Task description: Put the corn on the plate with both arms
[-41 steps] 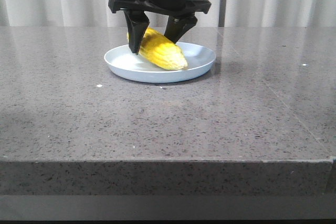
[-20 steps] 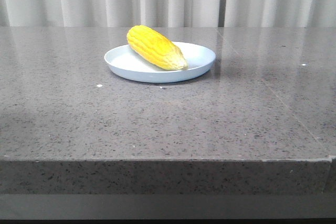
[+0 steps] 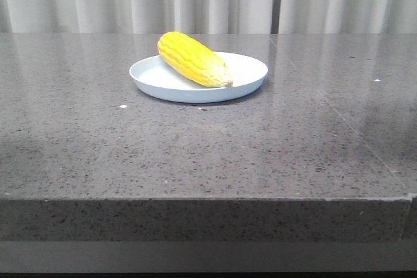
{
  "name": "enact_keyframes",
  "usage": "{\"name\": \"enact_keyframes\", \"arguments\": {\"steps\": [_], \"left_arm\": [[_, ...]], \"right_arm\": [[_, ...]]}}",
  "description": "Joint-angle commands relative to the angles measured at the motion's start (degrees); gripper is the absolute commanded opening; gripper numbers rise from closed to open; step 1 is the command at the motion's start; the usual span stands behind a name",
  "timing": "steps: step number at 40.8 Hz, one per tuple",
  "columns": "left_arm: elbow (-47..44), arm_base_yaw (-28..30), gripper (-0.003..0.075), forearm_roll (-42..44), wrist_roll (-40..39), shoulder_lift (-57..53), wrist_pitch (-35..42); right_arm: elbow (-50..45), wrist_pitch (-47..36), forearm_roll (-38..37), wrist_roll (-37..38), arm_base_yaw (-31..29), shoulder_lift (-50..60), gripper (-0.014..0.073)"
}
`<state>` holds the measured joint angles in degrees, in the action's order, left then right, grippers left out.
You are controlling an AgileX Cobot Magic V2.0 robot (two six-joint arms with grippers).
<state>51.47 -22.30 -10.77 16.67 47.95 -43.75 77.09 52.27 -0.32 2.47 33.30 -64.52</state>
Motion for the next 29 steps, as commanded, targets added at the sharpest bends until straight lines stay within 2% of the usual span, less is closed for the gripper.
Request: {"name": "enact_keyframes", "arguments": {"steps": [1,18,29], "left_arm": [[1.5,-0.4,0.0409,-0.9,-0.4,-0.3,4.2],[1.5,-0.4,0.0409,-0.9,-0.4,-0.3,4.2],[1.5,-0.4,0.0409,-0.9,-0.4,-0.3,4.2]], "right_arm": [[-3.8,-3.1,-1.0,-0.6,-0.1,7.2,0.0542],[-19.3,-1.9,-1.0,1.9,-0.1,29.9,0.0542],[-23.0,-1.8,-1.0,1.9,-0.1,33.2,0.0542]]}}
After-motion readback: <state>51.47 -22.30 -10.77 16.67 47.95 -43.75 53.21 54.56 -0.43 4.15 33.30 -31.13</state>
